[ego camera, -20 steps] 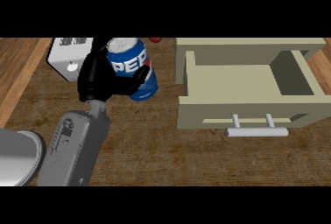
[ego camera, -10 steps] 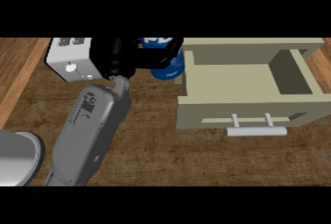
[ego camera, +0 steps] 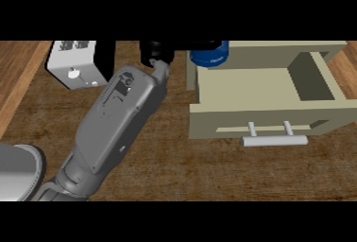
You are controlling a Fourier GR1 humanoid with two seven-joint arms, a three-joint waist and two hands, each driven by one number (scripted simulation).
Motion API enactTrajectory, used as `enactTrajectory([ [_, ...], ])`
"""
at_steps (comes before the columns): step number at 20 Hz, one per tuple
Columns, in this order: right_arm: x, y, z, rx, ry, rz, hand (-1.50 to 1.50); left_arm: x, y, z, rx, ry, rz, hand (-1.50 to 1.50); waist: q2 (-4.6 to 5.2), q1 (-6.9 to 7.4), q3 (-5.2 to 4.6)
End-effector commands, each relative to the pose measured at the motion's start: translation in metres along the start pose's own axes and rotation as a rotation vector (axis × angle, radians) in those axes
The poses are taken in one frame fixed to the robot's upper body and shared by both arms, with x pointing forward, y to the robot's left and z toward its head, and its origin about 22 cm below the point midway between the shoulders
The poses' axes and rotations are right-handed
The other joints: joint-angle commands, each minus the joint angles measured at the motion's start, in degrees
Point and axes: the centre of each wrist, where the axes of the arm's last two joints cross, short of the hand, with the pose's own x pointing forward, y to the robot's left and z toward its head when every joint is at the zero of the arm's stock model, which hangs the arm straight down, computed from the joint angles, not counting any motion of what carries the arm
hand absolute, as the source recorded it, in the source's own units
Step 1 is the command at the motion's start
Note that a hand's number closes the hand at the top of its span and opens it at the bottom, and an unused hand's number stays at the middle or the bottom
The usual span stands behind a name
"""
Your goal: Pick up the can, place it into the drawer and close the drawer
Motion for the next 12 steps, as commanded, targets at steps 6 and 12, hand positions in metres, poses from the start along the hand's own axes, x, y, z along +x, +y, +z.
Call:
enactTrajectory([
  [6,-0.009,-0.005,-0.016,0.017,-0.010,-0.012,-1.50,0.011,-0.040,-0.015,-0.009,0.028,-0.004,1.50,0.13,-0.53,0.03],
  [12,0.002,0.016,-0.005,0.024,-0.030,-0.007,-1.50,0.015,-0.049,-0.031,-0.009,0.022,-0.034,1.50,0.36,-1.51,0.03],
])
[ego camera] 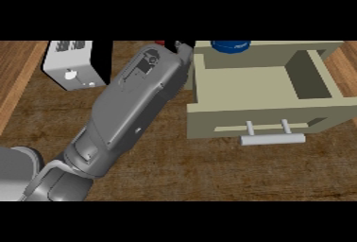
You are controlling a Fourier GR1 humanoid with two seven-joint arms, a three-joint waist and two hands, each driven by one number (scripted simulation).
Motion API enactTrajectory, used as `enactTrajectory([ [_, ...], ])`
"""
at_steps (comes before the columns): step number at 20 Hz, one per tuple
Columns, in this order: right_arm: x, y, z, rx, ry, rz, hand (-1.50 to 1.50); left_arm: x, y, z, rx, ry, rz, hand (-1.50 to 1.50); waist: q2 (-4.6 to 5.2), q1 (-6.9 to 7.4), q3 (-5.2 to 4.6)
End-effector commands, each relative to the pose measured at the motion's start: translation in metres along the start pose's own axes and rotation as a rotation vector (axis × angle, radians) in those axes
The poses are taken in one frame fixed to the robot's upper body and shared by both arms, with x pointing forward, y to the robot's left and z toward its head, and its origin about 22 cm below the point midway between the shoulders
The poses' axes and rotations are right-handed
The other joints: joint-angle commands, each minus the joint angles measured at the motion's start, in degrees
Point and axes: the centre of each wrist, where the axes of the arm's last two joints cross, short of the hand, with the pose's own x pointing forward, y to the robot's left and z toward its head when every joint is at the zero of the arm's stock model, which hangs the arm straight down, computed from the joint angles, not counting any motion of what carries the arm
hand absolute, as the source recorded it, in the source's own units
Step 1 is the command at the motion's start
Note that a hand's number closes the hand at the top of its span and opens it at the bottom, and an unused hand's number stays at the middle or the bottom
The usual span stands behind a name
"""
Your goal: Pick up the can, place it into the drawer and close the drawer
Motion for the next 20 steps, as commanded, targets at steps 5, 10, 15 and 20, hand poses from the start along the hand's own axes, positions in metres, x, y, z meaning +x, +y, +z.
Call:
enactTrajectory([
  [5,0.004,0.002,-0.006,0.027,-0.006,0.027,-1.50,-0.007,-0.017,-0.005,0.018,0.026,-0.035,1.50,0.22,-1.18,0.02],
  [10,-0.010,-0.001,0.000,0.018,0.017,-0.010,-1.50,-0.028,-0.013,-0.001,0.026,0.010,-0.075,1.50,0.25,-1.60,0.05],
  [15,0.004,0.014,-0.012,0.026,-0.020,-0.012,-1.50,-0.015,-0.028,-0.004,0.034,0.059,-0.071,1.50,0.47,-2.28,0.04],
  [20,0.005,0.008,-0.015,0.026,-0.018,-0.010,-1.50,-0.032,-0.020,-0.005,0.061,0.052,-0.131,1.50,0.61,-2.34,0.05],
])
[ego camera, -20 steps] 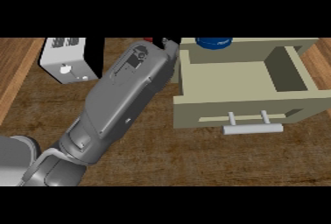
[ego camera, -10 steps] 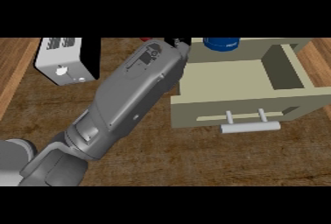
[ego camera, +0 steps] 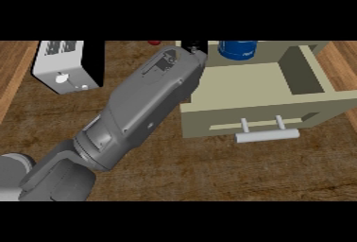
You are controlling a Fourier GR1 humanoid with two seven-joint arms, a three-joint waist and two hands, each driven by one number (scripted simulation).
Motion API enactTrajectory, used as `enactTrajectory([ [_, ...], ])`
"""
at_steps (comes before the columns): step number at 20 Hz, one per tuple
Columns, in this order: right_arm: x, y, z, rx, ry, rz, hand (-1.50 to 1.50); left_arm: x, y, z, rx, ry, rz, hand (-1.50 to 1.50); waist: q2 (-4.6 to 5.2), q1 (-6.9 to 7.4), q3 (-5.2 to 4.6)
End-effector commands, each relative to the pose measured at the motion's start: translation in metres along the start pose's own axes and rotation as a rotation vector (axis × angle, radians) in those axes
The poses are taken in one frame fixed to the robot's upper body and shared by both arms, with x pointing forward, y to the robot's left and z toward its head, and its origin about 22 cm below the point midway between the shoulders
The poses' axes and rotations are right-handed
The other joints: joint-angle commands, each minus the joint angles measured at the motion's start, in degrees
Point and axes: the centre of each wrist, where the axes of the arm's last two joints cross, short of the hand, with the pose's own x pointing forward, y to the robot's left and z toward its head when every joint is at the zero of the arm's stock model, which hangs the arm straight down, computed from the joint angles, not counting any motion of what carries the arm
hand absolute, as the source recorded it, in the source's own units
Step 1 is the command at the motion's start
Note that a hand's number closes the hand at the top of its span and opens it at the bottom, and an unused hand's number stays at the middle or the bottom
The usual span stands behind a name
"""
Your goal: Pick up the can, place it into the drawer and close the drawer
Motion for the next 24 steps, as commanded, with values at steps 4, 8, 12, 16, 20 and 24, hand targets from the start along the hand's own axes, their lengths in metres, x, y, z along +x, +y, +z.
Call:
enactTrajectory([
  [4,0.006,0.003,-0.003,0.016,-0.001,0.005,-1.50,-0.021,0.005,0.001,0.045,0.015,-0.055,-1.50,0.18,-0.66,0.00],
  [8,0.013,0.013,-0.002,0.026,-0.002,0.007,-1.50,-0.021,0.004,0.000,0.081,0.031,-0.054,-1.50,0.24,-0.99,-0.01],
  [12,0.011,0.007,-0.003,0.024,-0.008,0.000,-1.50,-0.031,0.009,0.000,0.114,0.028,-0.045,-1.50,0.36,-1.41,-0.01],
  [16,0.007,0.005,-0.010,0.014,-0.013,0.004,-1.50,-0.029,0.009,-0.002,0.121,0.013,-0.049,-1.50,0.56,-1.14,-0.01],
  [20,0.007,0.006,-0.007,0.049,-0.078,0.033,-1.50,-0.023,0.004,0.000,0.123,-0.003,-0.024,-1.50,0.59,-2.00,0.05],
  [24,0.030,-0.001,-0.018,0.065,-0.171,0.309,-1.50,-0.024,0.002,0.004,0.091,-0.031,-0.001,-1.50,0.38,-0.16,0.00],
])
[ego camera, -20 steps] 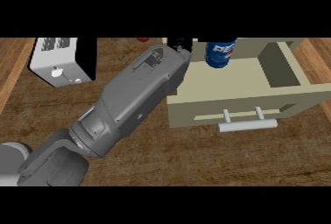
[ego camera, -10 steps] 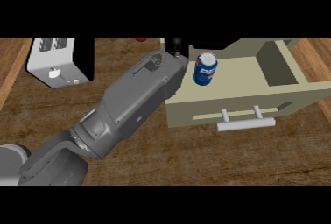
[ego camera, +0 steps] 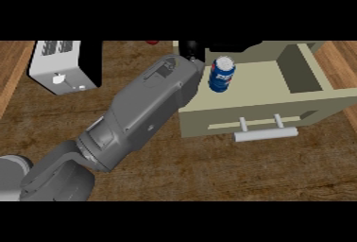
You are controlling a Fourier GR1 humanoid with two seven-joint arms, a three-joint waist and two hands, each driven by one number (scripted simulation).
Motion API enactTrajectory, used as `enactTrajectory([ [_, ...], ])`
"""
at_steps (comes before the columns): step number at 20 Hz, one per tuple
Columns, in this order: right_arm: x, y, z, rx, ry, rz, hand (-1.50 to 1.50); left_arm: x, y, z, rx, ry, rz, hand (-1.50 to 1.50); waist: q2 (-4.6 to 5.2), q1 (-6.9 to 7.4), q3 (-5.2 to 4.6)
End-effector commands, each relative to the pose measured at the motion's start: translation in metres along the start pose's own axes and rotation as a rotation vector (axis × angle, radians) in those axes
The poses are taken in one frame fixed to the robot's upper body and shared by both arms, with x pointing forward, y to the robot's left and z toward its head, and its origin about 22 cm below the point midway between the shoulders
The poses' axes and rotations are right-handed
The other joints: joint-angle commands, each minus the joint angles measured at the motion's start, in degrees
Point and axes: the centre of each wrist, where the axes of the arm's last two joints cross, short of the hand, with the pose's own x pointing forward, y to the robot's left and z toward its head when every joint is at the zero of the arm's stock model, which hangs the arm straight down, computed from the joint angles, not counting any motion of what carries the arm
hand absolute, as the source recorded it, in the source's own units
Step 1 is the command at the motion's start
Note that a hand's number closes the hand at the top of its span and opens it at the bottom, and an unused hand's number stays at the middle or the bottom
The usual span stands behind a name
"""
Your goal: Pick up the can, place it into the drawer and close the drawer
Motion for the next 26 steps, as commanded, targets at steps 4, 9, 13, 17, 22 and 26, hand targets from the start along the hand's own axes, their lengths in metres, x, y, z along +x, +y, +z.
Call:
enactTrajectory([
  [4,0.014,0.011,-0.008,0.088,-0.134,0.183,-1.50,0.003,-0.001,0.000,-0.022,-0.043,0.037,-1.50,-0.43,1.95,-0.03],
  [9,0.029,0.029,-0.029,0.144,-0.212,0.322,-1.50,0.019,-0.010,0.001,-0.001,-0.105,0.049,-1.50,0.01,2.01,-0.05],
  [13,0.028,0.051,-0.039,0.168,-0.204,0.394,-1.50,0.026,-0.012,-0.001,-0.010,-0.083,0.050,-1.50,-0.43,3.47,-0.08],
  [17,0.028,0.082,-0.062,0.174,-0.234,0.473,-1.50,0.012,-0.010,0.007,-0.022,-0.058,0.071,-1.50,-0.41,4.30,-0.14],
  [22,-0.005,0.102,-0.101,0.198,-0.240,0.598,-1.50,0.024,-0.014,0.006,-0.028,-0.050,0.083,-1.50,-0.56,5.50,-0.09],
  [26,-0.013,0.135,-0.125,0.207,-0.256,0.663,-1.50,0.019,-0.001,-0.003,0.000,-0.030,0.064,-1.50,-0.79,5.77,-0.12],
])
